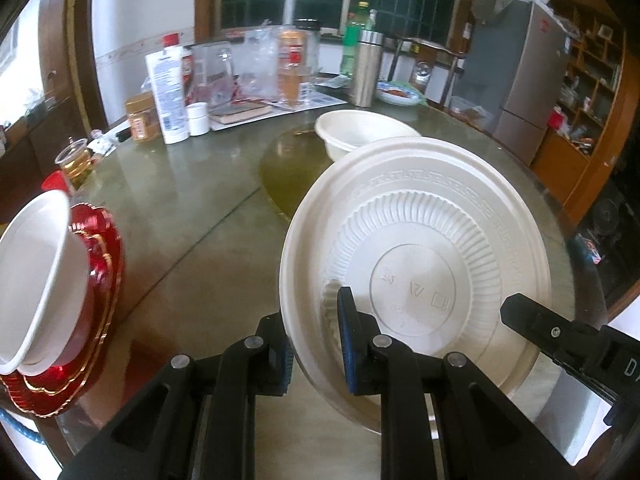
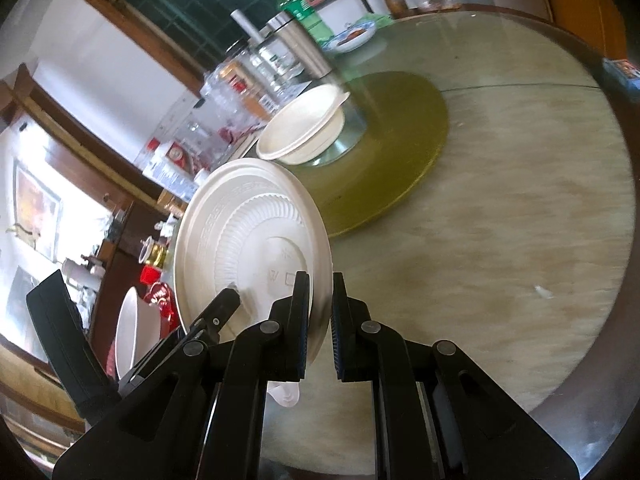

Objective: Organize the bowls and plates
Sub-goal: 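Carry both cream ribbed bowls toward the red plate stack, then bring both held cream ribbed bowls over the red plate stack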

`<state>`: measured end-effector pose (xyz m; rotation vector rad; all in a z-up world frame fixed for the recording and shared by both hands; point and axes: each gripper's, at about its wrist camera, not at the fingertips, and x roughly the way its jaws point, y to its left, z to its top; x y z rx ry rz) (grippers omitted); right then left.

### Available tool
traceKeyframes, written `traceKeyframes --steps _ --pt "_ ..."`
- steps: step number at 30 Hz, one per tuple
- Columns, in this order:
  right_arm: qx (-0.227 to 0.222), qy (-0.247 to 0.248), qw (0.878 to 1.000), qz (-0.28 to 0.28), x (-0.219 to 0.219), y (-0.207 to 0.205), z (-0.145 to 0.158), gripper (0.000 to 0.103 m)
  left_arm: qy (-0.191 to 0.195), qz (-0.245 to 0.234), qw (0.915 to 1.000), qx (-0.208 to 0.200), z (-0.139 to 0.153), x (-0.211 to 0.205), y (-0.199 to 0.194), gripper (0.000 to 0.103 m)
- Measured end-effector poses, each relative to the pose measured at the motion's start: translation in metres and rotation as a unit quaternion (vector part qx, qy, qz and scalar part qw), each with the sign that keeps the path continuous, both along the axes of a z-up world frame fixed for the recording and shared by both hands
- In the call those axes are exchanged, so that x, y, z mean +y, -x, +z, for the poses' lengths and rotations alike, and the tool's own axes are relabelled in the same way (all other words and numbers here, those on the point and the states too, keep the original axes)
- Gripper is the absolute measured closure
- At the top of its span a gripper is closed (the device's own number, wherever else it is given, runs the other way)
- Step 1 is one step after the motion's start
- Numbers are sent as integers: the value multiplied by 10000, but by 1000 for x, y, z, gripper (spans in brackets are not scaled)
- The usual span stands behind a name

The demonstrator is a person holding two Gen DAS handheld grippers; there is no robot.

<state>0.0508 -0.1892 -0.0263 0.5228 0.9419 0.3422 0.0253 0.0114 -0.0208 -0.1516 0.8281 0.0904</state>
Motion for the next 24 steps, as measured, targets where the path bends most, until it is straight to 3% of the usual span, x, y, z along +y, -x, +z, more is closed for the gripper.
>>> traceKeyframes --steps 24 --pt "-218 105 9991 335 35 23 18 94 91 268 9995 -166 13 34 32 84"
